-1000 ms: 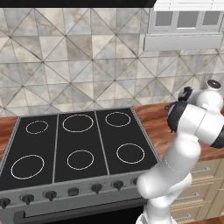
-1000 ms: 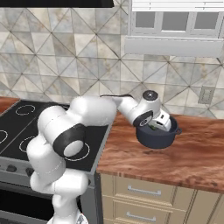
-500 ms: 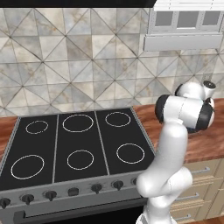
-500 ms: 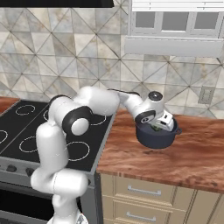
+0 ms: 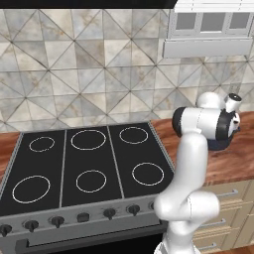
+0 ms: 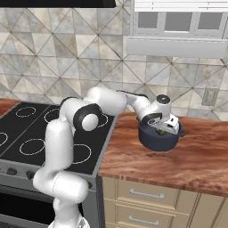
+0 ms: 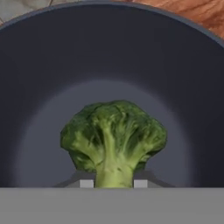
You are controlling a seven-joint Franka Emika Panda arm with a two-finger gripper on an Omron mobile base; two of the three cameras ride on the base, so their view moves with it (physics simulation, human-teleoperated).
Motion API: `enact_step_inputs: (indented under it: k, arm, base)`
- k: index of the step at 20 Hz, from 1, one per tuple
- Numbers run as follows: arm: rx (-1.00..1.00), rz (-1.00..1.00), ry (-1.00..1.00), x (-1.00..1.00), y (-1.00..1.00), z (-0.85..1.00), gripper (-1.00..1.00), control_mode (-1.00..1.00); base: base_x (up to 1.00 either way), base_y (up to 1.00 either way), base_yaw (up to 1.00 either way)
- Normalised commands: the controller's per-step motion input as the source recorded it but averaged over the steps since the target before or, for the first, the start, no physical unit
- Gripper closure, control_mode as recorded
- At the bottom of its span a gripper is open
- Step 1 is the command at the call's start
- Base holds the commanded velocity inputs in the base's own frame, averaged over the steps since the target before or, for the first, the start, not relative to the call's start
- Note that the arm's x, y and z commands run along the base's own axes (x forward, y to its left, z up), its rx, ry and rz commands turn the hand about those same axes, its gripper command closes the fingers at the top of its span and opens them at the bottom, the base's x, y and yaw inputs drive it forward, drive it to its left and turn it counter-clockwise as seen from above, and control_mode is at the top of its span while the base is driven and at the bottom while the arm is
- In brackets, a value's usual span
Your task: Turn on the sink faucet. Then move the broccoli from the counter to the sink. Turn off the sink. Move the vegetable from the sink to the pot next to the stove. Finally move the pot to the front right burner.
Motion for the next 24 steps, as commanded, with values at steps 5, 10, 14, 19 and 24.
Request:
enact_step_inputs:
  k: [5,10,14,19,24]
  arm:
    - [0.0,0.01,0.05,0.24,0.0,-0.08,-1.0,-1.0]
    - [0.0,0.0,0.03,0.08,0.01,0.0,-1.0,-1.0]
    - [0.0,0.0,0.0,-0.17,0.16,0.14,-1.0,-1.0]
    - [0.0,0.01,0.0,-0.32,0.29,0.07,-1.0,-1.0]
    - [0.0,0.03,0.0,-0.4,0.48,0.06,-1.0,-1.0]
  base:
    - [0.0,0.0,0.0]
    - [0.0,0.0,0.0]
    - [0.0,0.0,0.0]
    - [0.0,0.0,0.0]
    - [0.0,0.0,0.0]
